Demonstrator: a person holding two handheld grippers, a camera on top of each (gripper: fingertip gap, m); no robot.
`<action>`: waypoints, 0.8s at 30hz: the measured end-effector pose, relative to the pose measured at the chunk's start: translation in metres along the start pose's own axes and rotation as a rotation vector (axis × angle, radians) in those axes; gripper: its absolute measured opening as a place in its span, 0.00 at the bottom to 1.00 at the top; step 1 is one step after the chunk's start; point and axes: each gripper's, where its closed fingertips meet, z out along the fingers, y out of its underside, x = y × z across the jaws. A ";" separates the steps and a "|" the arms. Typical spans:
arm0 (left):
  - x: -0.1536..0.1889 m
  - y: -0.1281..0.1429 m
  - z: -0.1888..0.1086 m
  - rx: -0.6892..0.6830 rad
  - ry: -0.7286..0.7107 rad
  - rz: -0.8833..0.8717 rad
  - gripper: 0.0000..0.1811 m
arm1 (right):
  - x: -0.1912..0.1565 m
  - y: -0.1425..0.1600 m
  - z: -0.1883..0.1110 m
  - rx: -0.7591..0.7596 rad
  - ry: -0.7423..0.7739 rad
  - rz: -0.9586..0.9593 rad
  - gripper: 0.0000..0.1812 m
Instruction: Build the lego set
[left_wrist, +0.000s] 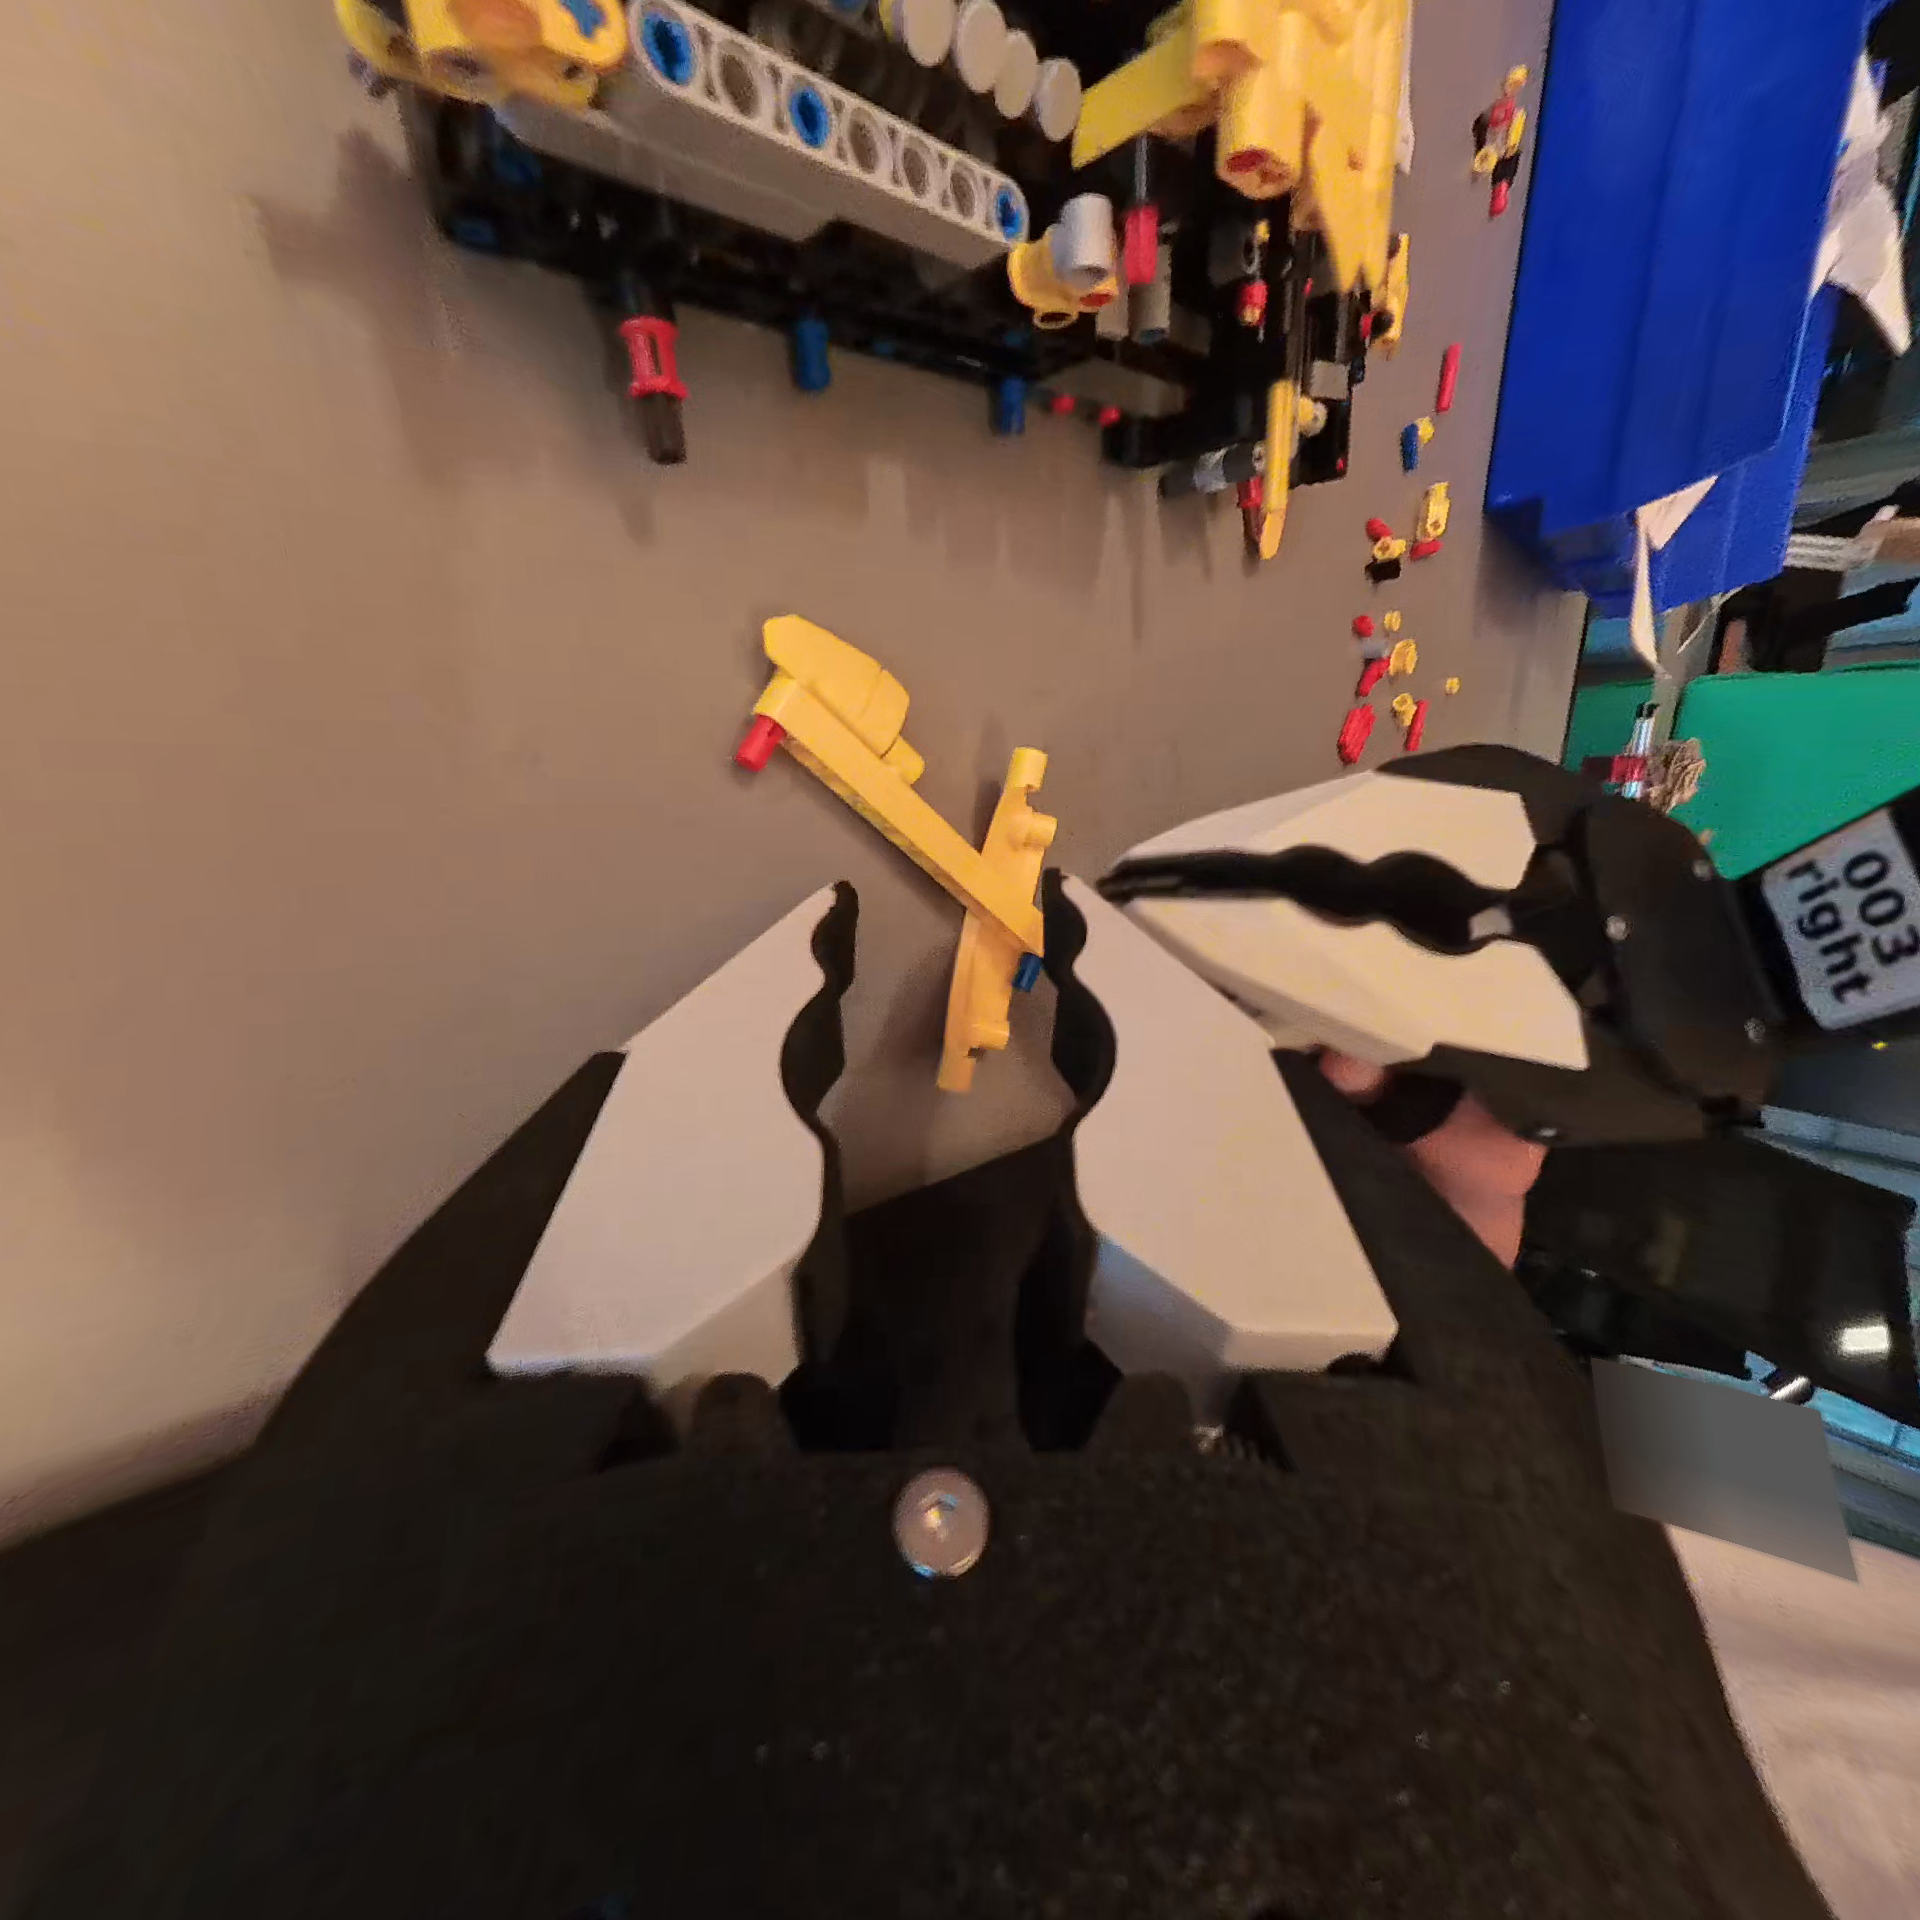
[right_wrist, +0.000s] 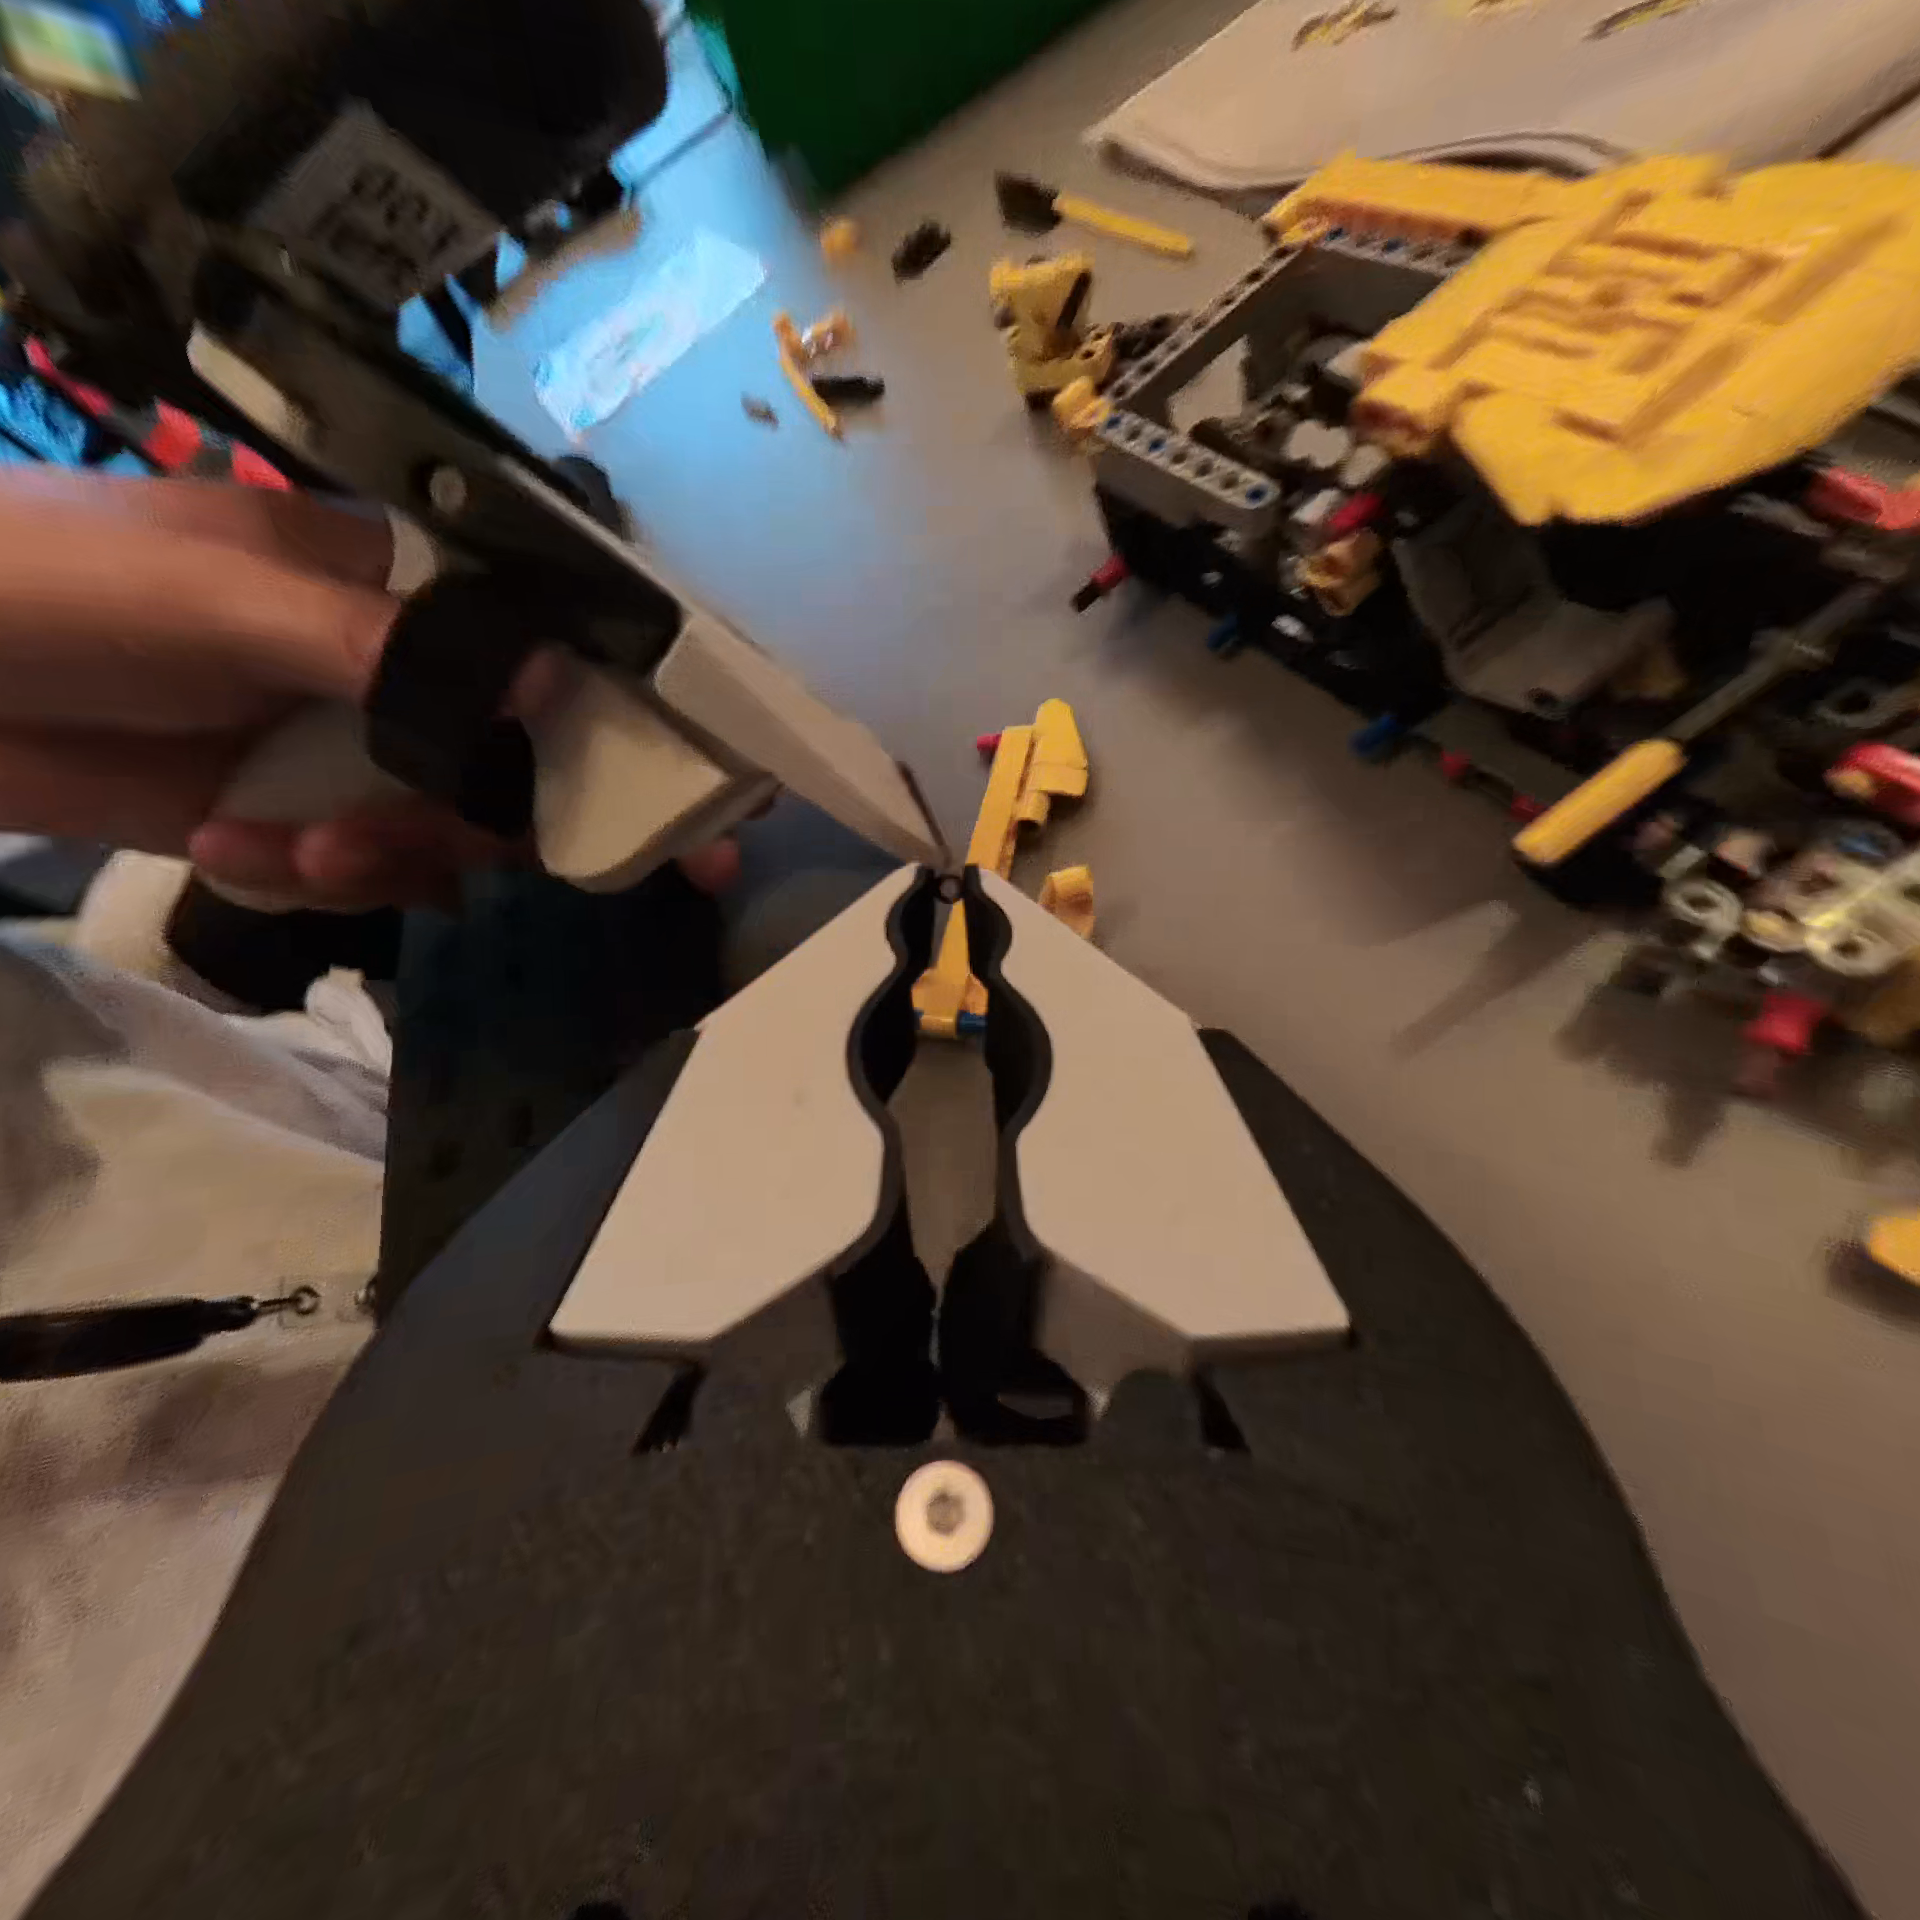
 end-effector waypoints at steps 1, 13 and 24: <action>-0.001 -0.001 0.000 0.007 0.005 -0.011 0.19 | -0.002 0.003 0.005 -0.030 0.004 -0.020 0.02; -0.002 -0.007 0.006 0.005 0.105 -0.035 0.10 | 0.009 0.021 0.027 -0.160 0.032 0.020 0.02; 0.028 -0.023 -0.007 0.066 0.393 -0.041 0.05 | 0.004 -0.005 0.008 0.029 -0.096 0.158 0.02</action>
